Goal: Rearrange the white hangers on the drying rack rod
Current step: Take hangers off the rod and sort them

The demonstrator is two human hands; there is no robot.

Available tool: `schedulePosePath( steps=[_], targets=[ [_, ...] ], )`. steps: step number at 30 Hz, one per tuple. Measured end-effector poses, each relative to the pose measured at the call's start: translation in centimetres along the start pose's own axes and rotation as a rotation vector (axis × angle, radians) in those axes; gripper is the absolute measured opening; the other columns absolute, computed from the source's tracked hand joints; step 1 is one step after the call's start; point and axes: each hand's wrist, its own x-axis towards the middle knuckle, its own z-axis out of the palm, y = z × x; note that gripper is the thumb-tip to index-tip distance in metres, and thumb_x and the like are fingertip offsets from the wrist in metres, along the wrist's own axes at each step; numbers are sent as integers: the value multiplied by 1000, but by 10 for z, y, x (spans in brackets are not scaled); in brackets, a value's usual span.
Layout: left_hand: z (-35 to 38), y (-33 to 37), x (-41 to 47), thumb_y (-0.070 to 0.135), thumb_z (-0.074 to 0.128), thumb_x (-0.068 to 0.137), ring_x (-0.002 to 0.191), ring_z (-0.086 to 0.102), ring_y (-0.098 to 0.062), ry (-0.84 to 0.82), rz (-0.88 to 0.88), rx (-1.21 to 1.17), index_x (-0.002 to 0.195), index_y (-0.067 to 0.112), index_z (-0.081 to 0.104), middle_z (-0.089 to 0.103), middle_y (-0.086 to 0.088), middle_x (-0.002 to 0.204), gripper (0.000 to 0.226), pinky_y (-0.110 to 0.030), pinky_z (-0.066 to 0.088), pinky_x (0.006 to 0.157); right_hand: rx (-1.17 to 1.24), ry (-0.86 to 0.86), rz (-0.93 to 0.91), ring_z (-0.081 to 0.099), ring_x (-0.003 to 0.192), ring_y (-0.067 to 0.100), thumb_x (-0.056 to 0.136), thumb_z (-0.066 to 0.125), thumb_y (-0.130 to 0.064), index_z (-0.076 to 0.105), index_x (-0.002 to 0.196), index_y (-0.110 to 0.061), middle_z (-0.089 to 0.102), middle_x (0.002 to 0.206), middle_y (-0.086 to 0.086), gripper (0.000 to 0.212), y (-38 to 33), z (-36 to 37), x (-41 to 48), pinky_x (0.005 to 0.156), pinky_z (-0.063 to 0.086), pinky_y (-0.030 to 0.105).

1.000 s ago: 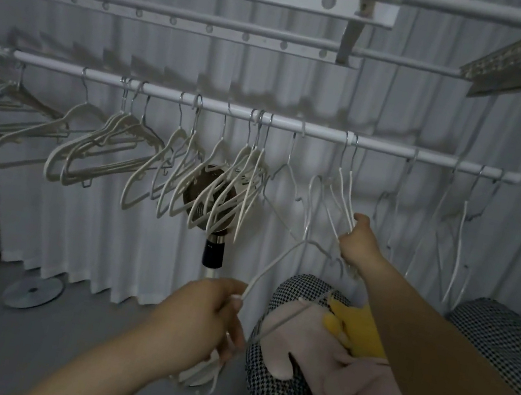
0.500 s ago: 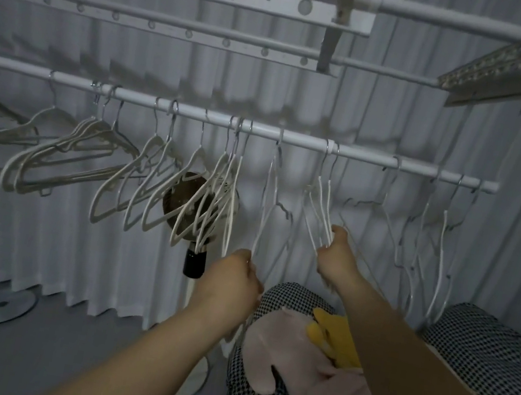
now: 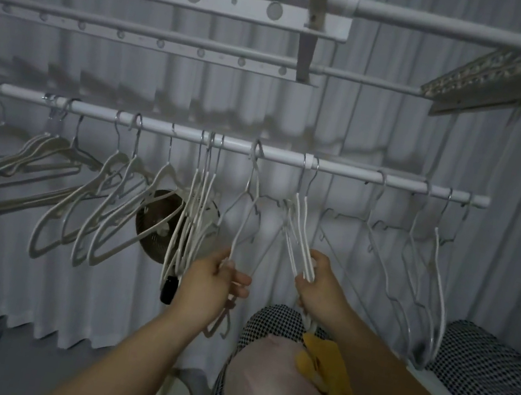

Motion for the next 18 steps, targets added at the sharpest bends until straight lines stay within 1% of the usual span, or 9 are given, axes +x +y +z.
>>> schedulePosePath(
  steps=[1,3,6,7,9,12,13,15,18],
  targets=[
    [-1,-2,4,8,30,97,54,57,-9,-5,10,12,137,4,32,61,-3,71,41,-13,43,40,8,-2,-14,46,66,13,94,39,-9,24,138,-14,47,97,5,47,1,-1,2,56,41,18],
    [-2,-7,10,8,31,97,50,58,-4,-1,37,37,136,6,34,61,-3,71,40,-12,44,41,28,10,-35,46,69,13,93,42,-8,26,138,-14,46,86,-1,48,3,-2,5,61,40,19],
    [-5,-15,15,9,32,96,47,58,4,21,90,63,131,10,41,62,-2,70,36,-9,43,42,54,37,-62,44,63,7,91,44,-5,32,135,-13,43,75,-5,46,10,-3,9,57,39,15],
    [-6,-17,18,9,33,96,49,59,4,29,106,69,130,12,42,63,-1,70,35,-10,43,42,49,37,-70,44,63,6,91,44,-5,32,134,-13,43,74,-5,45,12,-4,10,56,39,13],
    [-6,-15,27,10,34,96,56,60,-4,47,132,114,132,13,40,62,3,71,36,-10,43,43,47,33,-79,44,62,5,91,43,-4,33,134,-13,43,74,-5,45,17,-3,13,53,37,8],
    [0,-12,46,11,35,96,63,58,-8,78,144,164,136,9,35,60,5,73,40,-10,44,45,62,9,-75,44,62,5,91,44,-4,32,134,-12,44,75,-6,46,24,-4,21,52,40,8],
    [3,-13,52,11,35,96,63,58,-9,87,138,161,137,9,34,59,4,73,41,-13,45,47,70,3,-70,45,63,4,91,44,-4,32,135,-12,44,76,-7,46,26,-4,23,53,40,8],
    [8,-18,62,11,34,96,65,58,-11,108,126,183,138,10,32,59,4,74,42,-22,47,54,89,-8,-58,46,64,3,91,45,-5,31,135,-13,45,80,-9,47,30,-6,28,52,40,7],
    [14,-31,67,9,34,95,70,59,-12,149,128,264,138,13,32,59,6,76,43,-30,46,67,127,-36,-48,46,63,6,91,44,-4,31,134,-16,47,86,-4,46,33,-8,33,47,39,5]
  ],
)
